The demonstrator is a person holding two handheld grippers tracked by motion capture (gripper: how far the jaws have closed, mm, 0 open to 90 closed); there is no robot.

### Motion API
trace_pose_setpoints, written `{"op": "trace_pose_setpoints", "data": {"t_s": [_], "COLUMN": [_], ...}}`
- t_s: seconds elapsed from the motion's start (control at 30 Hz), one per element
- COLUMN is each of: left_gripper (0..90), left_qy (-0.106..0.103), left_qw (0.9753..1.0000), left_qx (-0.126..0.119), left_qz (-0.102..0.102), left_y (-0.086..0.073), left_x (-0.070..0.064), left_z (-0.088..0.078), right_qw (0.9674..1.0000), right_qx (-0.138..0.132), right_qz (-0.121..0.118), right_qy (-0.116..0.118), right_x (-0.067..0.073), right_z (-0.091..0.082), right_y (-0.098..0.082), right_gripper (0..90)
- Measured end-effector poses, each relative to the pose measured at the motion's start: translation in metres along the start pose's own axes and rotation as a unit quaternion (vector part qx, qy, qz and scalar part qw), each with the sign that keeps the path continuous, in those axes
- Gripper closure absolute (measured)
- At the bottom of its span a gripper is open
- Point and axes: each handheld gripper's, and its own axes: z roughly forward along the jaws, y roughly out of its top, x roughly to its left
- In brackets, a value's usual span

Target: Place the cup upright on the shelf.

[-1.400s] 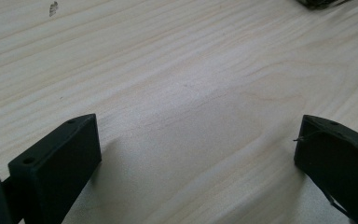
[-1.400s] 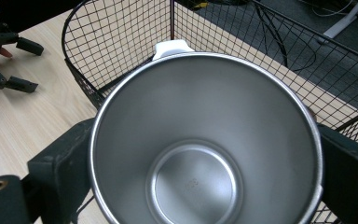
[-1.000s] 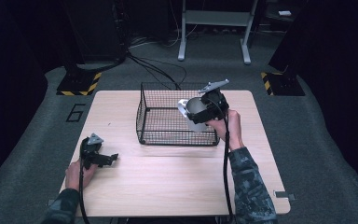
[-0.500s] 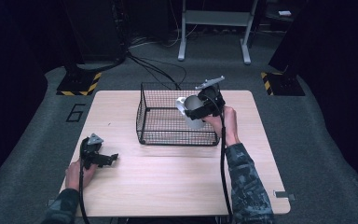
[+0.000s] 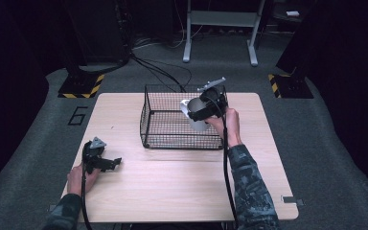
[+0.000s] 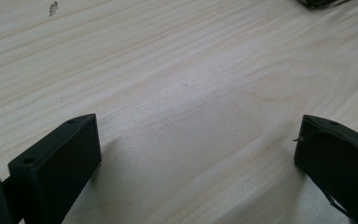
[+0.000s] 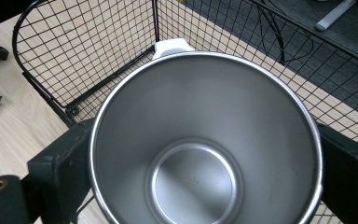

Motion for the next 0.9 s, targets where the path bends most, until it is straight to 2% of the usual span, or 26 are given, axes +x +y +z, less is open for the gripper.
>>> {"op": "trace_pose_setpoints", "data": {"t_s": [0.33,0.9], "left_gripper": [0.4,0.3], "left_qy": [0.0,0.0], "left_qw": [1.0,1.0], "left_qx": [0.0,0.0], "left_qz": [0.0,0.0], "left_y": [0.0,0.0], "left_x": [0.0,0.0], "left_z": [0.0,0.0], "right_qw": [0.9998,0.9988], "right_qx": [0.009,0.029], "right_qz": [0.016,0.039], "right_qy": [-0.001,0.011], "right_x": [-0.004,-0.008], "right_z": [0.015,0.046], "right_y": [0.0,-0.005], "right_gripper": [5.6,5.6]}}
